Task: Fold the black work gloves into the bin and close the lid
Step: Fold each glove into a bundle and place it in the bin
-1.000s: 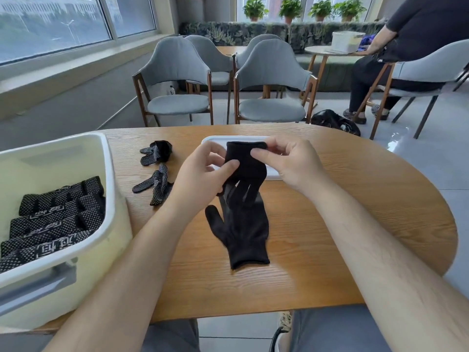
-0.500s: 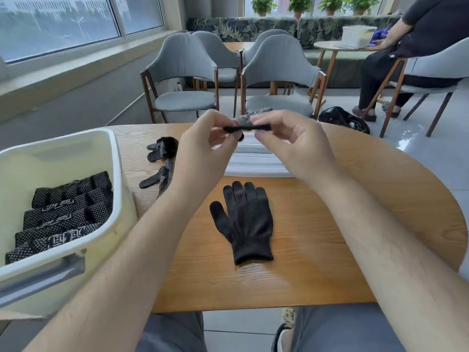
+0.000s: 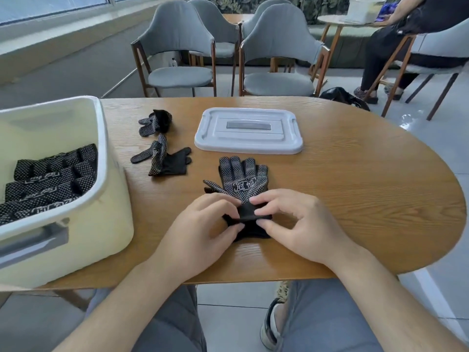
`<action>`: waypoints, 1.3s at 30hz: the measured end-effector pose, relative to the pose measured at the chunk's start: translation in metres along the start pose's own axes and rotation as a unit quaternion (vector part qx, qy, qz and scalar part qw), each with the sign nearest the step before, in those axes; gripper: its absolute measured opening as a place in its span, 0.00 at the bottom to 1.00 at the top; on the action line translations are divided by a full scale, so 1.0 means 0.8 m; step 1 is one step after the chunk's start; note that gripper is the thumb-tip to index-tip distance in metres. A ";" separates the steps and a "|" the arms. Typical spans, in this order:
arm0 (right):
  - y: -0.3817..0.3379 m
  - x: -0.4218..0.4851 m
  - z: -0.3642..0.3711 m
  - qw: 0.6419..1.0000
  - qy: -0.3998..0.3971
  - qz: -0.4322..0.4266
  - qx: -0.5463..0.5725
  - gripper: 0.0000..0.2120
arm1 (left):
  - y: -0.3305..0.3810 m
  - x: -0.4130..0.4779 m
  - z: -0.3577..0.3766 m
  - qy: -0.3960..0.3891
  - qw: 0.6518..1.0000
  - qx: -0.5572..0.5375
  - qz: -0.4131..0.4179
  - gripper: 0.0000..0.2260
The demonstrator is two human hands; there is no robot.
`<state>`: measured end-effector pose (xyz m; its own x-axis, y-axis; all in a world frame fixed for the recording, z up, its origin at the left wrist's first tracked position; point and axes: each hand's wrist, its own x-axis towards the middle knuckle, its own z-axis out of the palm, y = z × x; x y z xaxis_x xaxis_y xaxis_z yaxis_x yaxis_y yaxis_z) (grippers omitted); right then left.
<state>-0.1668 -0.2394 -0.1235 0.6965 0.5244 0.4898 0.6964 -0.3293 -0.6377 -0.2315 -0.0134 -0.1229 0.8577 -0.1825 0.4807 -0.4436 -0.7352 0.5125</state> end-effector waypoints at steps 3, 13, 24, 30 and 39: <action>0.002 -0.008 0.001 0.999 -0.035 0.006 -0.007 0.04 | -0.001 -0.009 0.000 -0.021 0.999 0.014 0.028 0.08; -0.005 -0.010 -0.009 0.990 -0.133 0.029 -0.041 0.23 | -0.010 -0.005 0.001 -0.024 0.995 0.085 0.056 0.08; -0.038 0.083 -0.035 0.979 0.077 0.122 0.146 0.11 | 0.016 0.083 -0.038 0.116 0.956 -0.234 -0.135 0.16; -0.054 0.120 -0.059 0.972 0.110 0.125 0.166 0.11 | 0.024 0.131 -0.053 0.142 0.923 -0.330 -0.138 0.10; -0.060 0.126 -0.065 0.974 0.104 0.131 0.155 0.05 | 0.033 0.145 -0.061 0.166 0.935 -0.283 -0.131 0.07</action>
<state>-0.1210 -0.2118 -0.0125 0.8855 0.2728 0.3760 0.4274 -0.1610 -0.8896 -0.1563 -0.0222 -0.0193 0.8700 0.2373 0.4323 -0.3771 -0.2449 0.8932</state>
